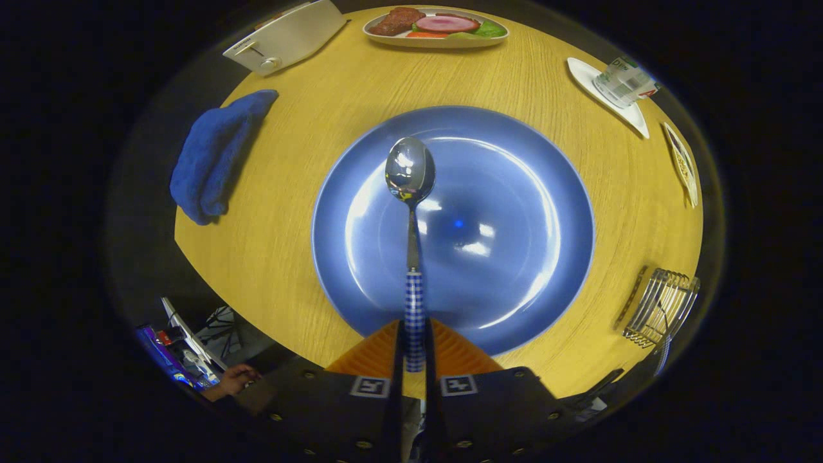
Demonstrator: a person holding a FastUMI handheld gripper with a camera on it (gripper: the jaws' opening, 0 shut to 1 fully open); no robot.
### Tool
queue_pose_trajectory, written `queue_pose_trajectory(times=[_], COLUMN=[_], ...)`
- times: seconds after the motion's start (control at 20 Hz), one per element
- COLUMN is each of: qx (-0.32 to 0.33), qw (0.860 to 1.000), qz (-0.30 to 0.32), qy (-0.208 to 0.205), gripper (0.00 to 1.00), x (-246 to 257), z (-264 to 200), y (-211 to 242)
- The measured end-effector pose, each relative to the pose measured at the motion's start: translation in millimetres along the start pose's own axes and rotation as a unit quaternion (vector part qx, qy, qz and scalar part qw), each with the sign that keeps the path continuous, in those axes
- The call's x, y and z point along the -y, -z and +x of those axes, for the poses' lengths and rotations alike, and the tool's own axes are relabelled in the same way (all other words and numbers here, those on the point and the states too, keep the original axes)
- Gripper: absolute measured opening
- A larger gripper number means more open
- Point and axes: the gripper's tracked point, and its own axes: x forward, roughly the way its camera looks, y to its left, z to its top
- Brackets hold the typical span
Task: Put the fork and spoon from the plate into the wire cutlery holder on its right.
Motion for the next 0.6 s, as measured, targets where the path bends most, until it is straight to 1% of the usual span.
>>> queue_pose_trajectory(times=[0.1, 0.15, 0.2, 0.3, 0.45, 0.6], qx=[-0.001, 0.005, -0.006, -0.014, -0.038, -0.054], qw=[1.0, 1.0, 1.0, 0.999, 0.994, 0.991], qz=[-0.002, -0.009, -0.022, -0.041, -0.091, -0.107], qy=[0.0, 0.006, 0.016, 0.014, 0.045, 0.053], gripper=[0.13, 0.08, 0.03, 0.03, 0.03, 0.03], x=[1, 4, 8, 11, 26, 36], z=[1, 3, -1, -3, -19, -33], y=[-1, -2, 2, 4, 17, 26])
